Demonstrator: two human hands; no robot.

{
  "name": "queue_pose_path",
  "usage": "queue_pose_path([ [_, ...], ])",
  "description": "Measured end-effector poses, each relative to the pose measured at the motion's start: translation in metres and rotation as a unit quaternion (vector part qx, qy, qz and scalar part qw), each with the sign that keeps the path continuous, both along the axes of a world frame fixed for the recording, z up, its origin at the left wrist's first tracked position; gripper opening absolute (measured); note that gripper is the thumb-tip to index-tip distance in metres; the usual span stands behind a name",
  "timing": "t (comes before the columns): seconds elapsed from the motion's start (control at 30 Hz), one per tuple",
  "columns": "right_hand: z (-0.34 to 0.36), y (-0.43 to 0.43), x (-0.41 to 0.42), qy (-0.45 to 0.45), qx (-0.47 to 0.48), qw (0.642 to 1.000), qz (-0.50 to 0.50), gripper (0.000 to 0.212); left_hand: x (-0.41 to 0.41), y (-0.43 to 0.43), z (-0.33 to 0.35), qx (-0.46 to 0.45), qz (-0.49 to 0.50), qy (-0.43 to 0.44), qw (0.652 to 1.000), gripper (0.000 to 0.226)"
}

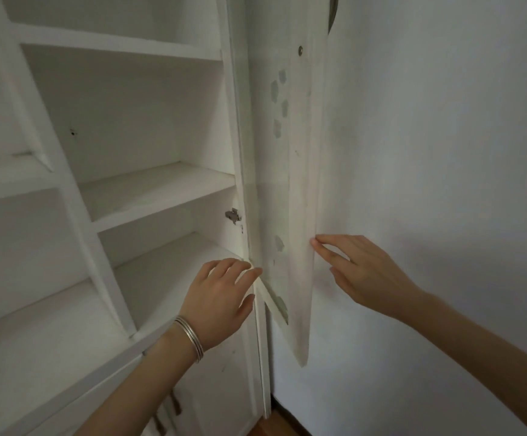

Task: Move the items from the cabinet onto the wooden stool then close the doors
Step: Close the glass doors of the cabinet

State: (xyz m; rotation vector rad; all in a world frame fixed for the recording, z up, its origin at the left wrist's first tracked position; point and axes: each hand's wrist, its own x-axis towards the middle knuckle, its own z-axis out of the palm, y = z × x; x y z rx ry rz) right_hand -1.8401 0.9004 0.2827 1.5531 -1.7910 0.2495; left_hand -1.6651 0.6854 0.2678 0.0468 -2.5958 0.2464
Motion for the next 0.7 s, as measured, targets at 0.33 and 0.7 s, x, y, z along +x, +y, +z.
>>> queue_pose_path([
  [0.33,0.011,-0.108,0.08,0.061,-0.013,0.994,0.085,0.052,0.116,-0.058,-0.001,-0.022,0.065,0.018,0.997,0.039],
  [0.7,0.034,-0.242,0.114,0.061,0.052,0.991,0.103,0.068,0.186,-0.13,0.008,-0.055,0.206,0.046,0.976,0.046],
])
